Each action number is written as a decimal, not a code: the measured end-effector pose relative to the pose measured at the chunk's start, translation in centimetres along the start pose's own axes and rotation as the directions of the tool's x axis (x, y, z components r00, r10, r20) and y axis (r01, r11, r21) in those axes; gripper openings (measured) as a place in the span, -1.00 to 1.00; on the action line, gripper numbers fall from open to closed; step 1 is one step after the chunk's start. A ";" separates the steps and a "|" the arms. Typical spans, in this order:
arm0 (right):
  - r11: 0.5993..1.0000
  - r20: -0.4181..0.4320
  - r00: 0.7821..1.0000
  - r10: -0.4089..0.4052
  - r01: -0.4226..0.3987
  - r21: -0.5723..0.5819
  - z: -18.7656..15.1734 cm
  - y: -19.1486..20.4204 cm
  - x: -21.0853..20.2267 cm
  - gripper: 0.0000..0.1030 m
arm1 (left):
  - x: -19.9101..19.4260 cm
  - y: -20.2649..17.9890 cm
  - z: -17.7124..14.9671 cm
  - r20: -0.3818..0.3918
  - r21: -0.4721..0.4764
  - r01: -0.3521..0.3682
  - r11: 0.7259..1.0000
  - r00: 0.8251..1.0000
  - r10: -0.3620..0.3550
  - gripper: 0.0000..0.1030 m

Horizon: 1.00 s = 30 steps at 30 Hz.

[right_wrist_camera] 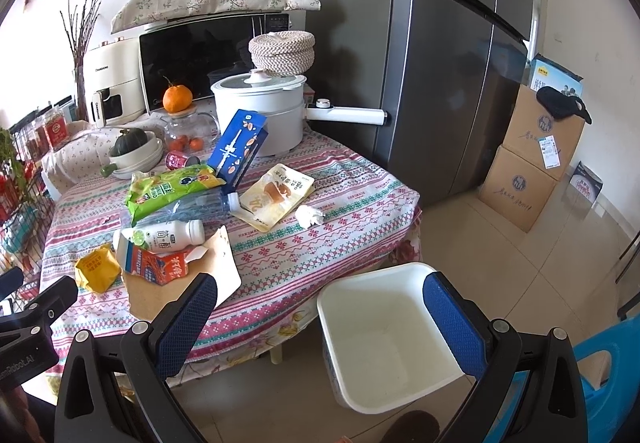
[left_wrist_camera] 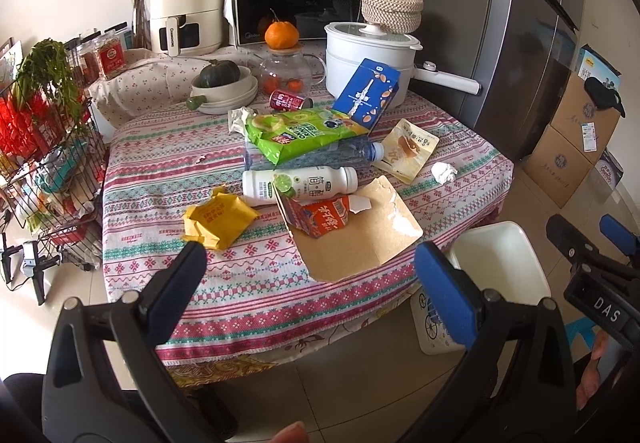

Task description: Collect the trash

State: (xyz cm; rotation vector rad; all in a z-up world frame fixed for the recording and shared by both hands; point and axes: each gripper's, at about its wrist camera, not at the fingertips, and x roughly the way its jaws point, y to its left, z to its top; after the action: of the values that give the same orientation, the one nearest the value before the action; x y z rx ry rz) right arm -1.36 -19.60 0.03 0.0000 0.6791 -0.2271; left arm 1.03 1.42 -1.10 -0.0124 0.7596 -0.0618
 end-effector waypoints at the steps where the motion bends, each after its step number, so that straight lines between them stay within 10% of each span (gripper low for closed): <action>1: 1.000 -0.002 1.000 0.007 -0.007 0.002 0.0 0.0 0.0 1.00 | 0.1 -0.1 0.1 0.000 -0.001 -0.004 1.000 1.000 0.004 1.00; 30: 0.999 -0.043 0.998 0.047 -0.046 0.021 0.6 -0.8 1.0 1.00 | 1.2 -0.5 0.6 -0.003 0.007 -0.044 0.999 0.999 0.044 1.00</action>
State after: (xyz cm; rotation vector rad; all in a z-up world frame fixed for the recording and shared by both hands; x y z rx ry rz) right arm -0.37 -20.68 -0.07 0.0402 0.7190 -0.1898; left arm 2.25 0.83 -1.51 0.0107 0.7627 -0.0222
